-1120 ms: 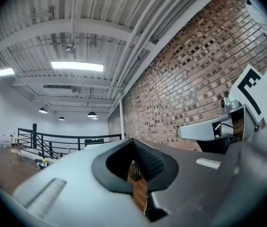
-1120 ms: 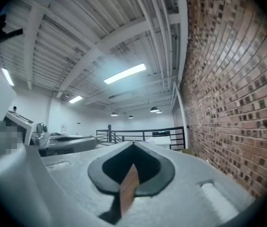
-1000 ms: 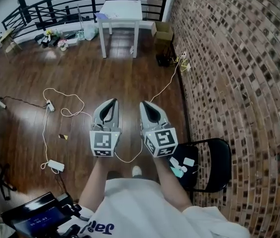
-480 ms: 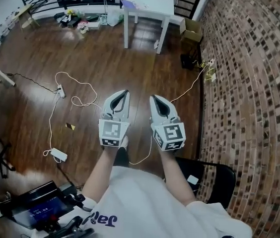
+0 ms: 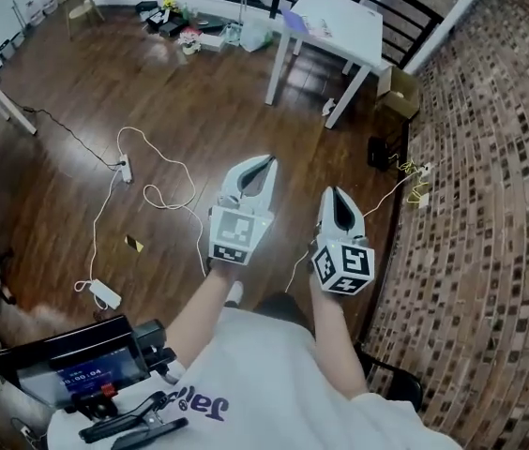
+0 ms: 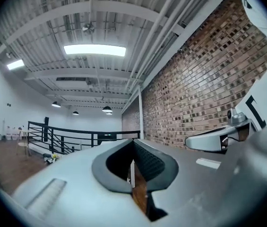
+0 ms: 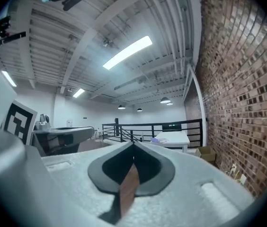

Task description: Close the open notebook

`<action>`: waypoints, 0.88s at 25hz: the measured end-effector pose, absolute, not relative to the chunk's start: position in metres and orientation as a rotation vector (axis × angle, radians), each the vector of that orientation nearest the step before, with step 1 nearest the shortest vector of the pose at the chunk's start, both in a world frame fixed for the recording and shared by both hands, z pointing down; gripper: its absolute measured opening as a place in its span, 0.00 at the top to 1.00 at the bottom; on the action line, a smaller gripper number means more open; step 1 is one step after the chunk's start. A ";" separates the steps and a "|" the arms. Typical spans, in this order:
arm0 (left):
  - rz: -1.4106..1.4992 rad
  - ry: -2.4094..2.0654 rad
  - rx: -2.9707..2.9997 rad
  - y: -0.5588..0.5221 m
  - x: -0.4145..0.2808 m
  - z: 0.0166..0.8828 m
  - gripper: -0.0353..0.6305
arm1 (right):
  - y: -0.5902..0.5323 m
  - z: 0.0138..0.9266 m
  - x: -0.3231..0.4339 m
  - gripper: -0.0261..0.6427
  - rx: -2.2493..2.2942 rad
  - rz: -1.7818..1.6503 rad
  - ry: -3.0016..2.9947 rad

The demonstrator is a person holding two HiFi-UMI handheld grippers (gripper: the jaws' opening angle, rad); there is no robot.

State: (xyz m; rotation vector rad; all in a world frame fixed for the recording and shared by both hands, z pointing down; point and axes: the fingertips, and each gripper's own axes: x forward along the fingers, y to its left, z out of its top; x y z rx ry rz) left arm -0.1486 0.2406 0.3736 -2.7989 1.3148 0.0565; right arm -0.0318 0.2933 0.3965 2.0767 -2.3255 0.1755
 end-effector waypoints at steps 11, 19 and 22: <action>0.031 1.306 -2.830 0.092 -0.042 0.402 0.93 | 0.142 0.415 0.064 0.98 2.039 0.212 -2.356; 0.054 1.271 -2.764 -0.031 0.084 0.370 0.93 | 0.015 0.387 0.179 0.98 1.999 0.171 -2.421; 0.013 1.261 -2.774 -0.070 0.113 0.376 0.93 | -0.027 0.390 0.211 0.98 2.020 0.225 -2.423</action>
